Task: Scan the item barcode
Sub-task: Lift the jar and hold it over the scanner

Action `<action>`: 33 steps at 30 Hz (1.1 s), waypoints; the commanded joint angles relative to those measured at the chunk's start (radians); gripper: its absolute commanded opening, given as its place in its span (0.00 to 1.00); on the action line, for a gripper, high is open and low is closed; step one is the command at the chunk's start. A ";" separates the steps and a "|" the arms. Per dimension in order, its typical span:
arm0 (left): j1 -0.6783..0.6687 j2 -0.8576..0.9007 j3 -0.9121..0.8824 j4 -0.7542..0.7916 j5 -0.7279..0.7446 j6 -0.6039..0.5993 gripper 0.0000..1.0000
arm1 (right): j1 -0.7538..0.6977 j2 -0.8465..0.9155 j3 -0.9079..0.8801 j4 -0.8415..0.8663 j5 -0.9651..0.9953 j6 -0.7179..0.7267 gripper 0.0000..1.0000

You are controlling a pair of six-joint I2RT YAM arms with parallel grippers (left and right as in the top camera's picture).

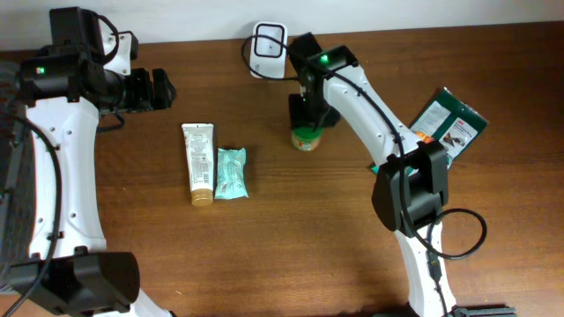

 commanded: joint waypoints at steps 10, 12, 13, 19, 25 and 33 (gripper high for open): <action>0.005 -0.004 0.015 0.002 0.000 0.012 0.99 | -0.177 -0.012 0.150 -0.004 -1.143 -0.398 0.48; 0.005 -0.004 0.015 0.002 0.000 0.012 0.99 | -0.216 -0.012 0.150 -0.007 -1.245 -0.398 0.48; 0.004 -0.004 0.015 0.002 0.000 0.012 0.99 | -0.231 -0.012 0.150 -0.008 -1.284 -0.398 0.48; 0.004 -0.004 0.015 0.002 0.000 0.012 0.99 | -0.290 -0.012 0.150 -0.027 -1.376 -0.398 0.48; 0.005 -0.004 0.015 0.002 0.000 0.012 0.99 | -0.290 -0.012 0.150 -0.034 -1.371 -0.364 0.48; 0.005 -0.004 0.015 0.002 0.000 0.012 0.99 | -0.231 -0.011 0.150 -0.034 -1.029 -0.364 0.47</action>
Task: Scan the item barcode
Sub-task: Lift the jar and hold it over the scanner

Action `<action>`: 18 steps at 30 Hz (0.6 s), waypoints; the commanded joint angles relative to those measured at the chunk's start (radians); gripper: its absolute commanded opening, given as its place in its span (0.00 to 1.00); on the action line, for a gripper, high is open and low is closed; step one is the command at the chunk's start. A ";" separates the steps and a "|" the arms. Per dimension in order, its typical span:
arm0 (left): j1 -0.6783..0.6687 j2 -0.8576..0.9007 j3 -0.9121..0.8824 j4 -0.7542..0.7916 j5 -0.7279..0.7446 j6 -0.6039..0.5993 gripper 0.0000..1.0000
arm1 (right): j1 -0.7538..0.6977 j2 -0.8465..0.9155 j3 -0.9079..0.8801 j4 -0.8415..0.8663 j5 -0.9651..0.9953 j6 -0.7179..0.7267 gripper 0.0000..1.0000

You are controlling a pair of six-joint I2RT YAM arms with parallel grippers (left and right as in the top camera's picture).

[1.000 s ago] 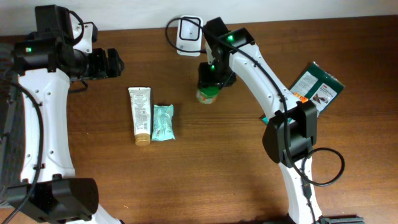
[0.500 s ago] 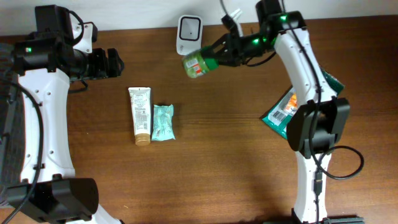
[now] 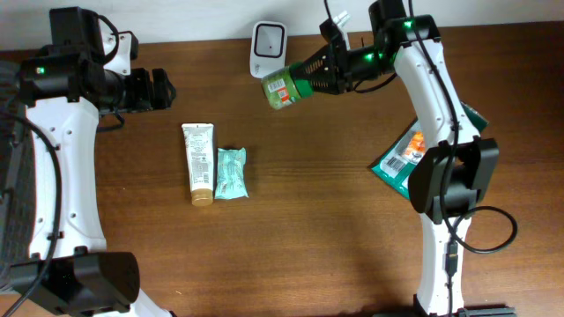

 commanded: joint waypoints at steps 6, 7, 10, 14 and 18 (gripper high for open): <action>0.005 -0.004 0.015 0.002 0.000 0.012 0.99 | 0.196 -0.011 0.028 0.129 0.740 0.000 0.47; 0.005 -0.004 0.015 0.002 0.000 0.012 0.99 | 0.216 -0.011 0.028 0.160 0.831 0.000 0.47; 0.005 -0.004 0.015 0.002 0.000 0.012 0.99 | 0.269 -0.011 0.026 0.257 1.125 -0.001 0.47; 0.004 -0.004 0.015 0.002 0.000 0.012 0.99 | 0.319 -0.011 0.026 0.455 1.408 -0.100 0.43; 0.003 -0.004 0.015 0.002 0.000 0.012 0.99 | 0.317 -0.001 0.025 0.625 1.415 -0.267 0.38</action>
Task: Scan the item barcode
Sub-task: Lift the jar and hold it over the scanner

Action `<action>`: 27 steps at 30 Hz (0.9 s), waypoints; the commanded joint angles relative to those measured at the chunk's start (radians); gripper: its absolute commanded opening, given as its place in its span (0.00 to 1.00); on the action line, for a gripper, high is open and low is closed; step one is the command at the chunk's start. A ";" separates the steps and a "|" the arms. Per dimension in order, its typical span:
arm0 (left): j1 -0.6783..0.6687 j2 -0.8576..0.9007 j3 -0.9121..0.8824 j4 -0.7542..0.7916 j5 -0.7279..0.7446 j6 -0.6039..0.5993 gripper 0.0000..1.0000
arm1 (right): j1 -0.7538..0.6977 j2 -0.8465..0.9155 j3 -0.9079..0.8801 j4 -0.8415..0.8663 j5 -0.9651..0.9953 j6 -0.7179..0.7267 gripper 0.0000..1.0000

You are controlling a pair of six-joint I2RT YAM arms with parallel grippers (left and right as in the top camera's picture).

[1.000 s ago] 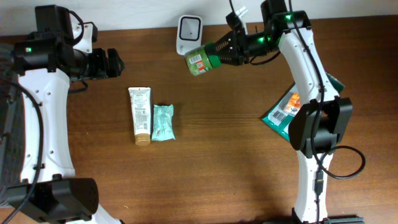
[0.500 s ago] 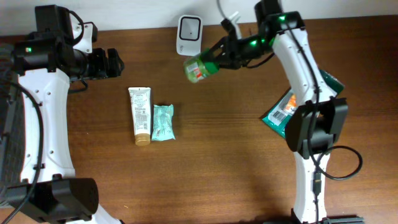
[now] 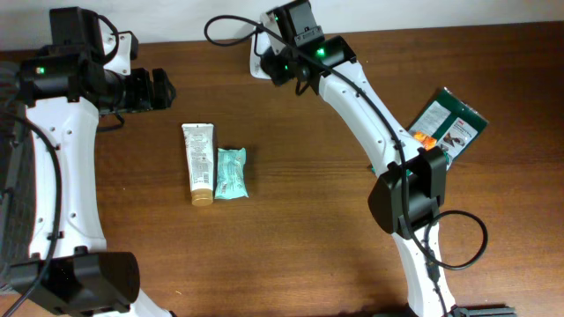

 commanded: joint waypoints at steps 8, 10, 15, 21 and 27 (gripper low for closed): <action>0.003 -0.004 0.015 0.002 0.000 0.012 0.99 | -0.001 0.086 0.019 0.466 0.100 -0.555 0.38; 0.003 -0.004 0.015 0.002 0.000 0.012 0.99 | -0.005 0.106 0.019 0.522 0.104 -0.663 0.39; 0.003 -0.004 0.015 0.002 0.000 0.012 0.99 | -0.018 0.149 0.019 0.564 0.113 -0.784 0.39; 0.003 -0.004 0.015 0.002 0.000 0.012 0.99 | -0.027 0.151 0.019 0.563 0.117 -0.805 0.39; 0.003 -0.004 0.015 0.002 0.000 0.012 0.99 | -0.031 0.151 0.019 0.563 0.117 -0.805 0.39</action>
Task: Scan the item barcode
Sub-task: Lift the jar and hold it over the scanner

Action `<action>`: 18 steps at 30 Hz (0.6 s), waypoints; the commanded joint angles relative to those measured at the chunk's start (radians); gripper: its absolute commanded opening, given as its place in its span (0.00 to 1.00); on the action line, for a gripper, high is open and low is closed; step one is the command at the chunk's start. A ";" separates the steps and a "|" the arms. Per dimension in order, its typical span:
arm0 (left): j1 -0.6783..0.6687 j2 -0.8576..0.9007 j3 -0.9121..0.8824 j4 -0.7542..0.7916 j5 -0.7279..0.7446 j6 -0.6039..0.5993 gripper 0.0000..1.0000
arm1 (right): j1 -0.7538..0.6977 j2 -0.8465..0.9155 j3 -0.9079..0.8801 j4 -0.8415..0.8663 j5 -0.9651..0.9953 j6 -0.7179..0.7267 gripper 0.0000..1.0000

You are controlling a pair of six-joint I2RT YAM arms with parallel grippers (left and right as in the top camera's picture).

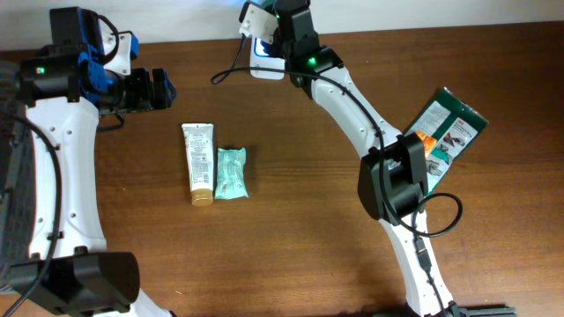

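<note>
My right arm reaches to the back edge of the table, its gripper [264,26] over the white barcode scanner [263,69], which glows blue beneath the wrist. The wrist hides the green jar's body. Only a pale labelled end [254,16] sticks out at the gripper's tip, so the gripper looks shut on the jar. At the far left my left gripper [162,90] hangs open and holds nothing.
A cream tube [198,164] and a teal packet [232,172] lie side by side left of centre. A green printed pouch [448,128] lies at the right, partly under my right arm. The table's back edge runs just behind the scanner.
My right wrist has shifted a little further back and left over the scanner. A pale end now shows at its tip and a blue glow has appeared. The left arm is unchanged.
First my right gripper stood over the green jar upright on the table right of the scanner. Then it held the jar raised on its side, barcode label showing, beside the scanner. After that the wrist was over the scanner with the jar hidden, and it is still there now.
</note>
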 commanded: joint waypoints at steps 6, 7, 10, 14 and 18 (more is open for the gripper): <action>0.003 -0.004 0.015 0.002 0.000 0.012 0.99 | -0.005 -0.011 0.019 0.014 0.013 -0.003 0.39; 0.003 -0.004 0.016 0.002 0.000 0.012 0.99 | -0.005 -0.013 0.019 0.014 0.013 -0.003 0.38; 0.003 -0.004 0.015 0.002 0.000 0.012 0.99 | -0.005 -0.036 0.019 0.011 0.012 0.058 0.38; 0.003 -0.004 0.015 0.002 0.000 0.012 0.99 | -0.006 -0.101 0.019 -0.038 0.012 0.199 0.38; 0.003 -0.004 0.015 0.002 0.000 0.012 0.99 | -0.006 -0.201 0.019 -0.219 0.011 0.407 0.38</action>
